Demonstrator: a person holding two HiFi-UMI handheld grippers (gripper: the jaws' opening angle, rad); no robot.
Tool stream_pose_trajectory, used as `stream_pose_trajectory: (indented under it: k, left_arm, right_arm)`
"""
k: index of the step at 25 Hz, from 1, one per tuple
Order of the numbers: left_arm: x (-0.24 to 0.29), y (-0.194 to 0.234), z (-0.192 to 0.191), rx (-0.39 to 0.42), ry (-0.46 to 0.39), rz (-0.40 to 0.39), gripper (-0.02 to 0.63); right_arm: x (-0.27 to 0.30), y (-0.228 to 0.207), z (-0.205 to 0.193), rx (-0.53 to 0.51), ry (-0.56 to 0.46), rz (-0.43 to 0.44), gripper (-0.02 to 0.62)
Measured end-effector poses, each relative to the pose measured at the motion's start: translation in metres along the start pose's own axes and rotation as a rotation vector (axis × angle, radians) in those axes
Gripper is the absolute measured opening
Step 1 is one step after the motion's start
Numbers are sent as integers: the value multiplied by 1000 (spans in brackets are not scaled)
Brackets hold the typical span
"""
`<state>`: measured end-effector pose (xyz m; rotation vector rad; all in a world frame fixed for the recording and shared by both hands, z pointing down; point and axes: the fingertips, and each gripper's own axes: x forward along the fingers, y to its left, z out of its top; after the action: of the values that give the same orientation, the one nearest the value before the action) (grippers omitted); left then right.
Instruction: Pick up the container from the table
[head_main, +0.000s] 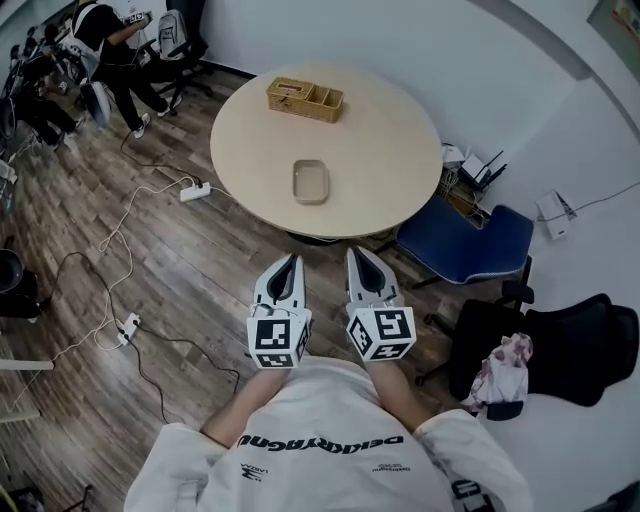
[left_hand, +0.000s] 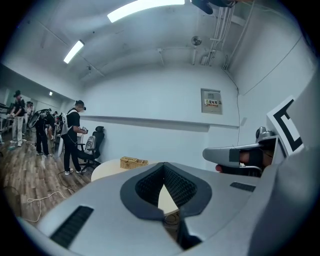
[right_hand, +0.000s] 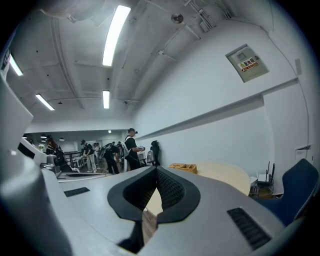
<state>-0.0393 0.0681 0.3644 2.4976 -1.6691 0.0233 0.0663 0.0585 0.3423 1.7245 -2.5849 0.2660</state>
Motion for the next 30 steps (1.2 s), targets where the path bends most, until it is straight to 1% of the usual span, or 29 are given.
stream_pose_trajectory:
  k: [3,6,12,16,18,21,24,30]
  left_arm:
    - [27,21,1,7,5,-18,15]
    - [47,38,-5,5,23,-29,15]
    - [82,50,-22,-16,73,-40,15]
    - [107,54,-32,-35,118,-38,15]
    - [125,56,-38,-39,147,-48,15]
    - [150,65,-43,-34,187,-48,15]
    - [173,73,-49,-23,214,-49,15]
    - [216,87,-70,-32,281,-26,15]
  right_arm:
    - [32,-5,3,3,-8,-22,32]
    - [54,-9,-7,8,10,-43,32]
    - [80,-33,-24,21,63,-80,32]
    - [101,-42,-31,29,89,-57,32]
    - [116,-52,-35,32,111,-60,32]
    - [144,-68,-40,39,151,-62,32]
    - [170,-77,-42,59,177,-45,32]
    - [215,-100,-69,103,252,-25,32]
